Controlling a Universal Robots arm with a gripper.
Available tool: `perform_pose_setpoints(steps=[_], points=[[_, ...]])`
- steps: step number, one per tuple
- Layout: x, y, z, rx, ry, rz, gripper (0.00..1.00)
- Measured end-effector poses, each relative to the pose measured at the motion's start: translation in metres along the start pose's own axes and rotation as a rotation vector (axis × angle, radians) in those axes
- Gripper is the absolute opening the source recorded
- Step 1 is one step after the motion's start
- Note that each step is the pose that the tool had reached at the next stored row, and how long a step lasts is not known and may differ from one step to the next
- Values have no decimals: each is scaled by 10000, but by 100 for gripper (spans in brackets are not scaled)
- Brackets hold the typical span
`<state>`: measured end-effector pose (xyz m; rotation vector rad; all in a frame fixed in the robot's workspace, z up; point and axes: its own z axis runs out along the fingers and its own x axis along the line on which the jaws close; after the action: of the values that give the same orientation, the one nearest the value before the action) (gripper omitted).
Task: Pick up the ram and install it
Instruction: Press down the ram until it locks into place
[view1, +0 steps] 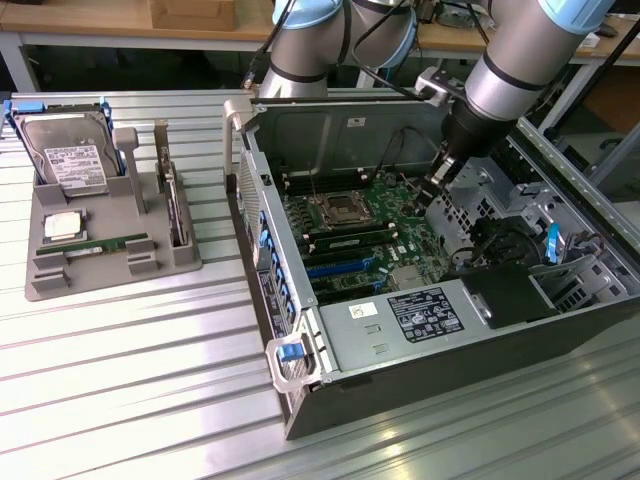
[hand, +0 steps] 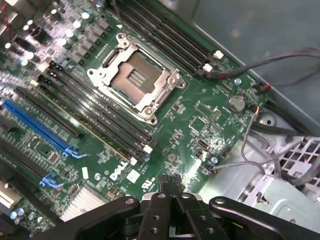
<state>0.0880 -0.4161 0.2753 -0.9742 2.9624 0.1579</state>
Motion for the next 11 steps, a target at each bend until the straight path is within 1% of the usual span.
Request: perform_pose_setpoints(steps=[1,3,5,7,8,9,11], points=[[0,0,0,12,-21,230,11],[0,0,2,57,-104,1147,11],[0,0,3,91,-165,1821,11],[0,0,3,106,-194,2139,11],[0,0,3,119,-217,2386,11],[0,0,4,134,-246,2701,11],[0,0,5,176,-321,3542,11]])
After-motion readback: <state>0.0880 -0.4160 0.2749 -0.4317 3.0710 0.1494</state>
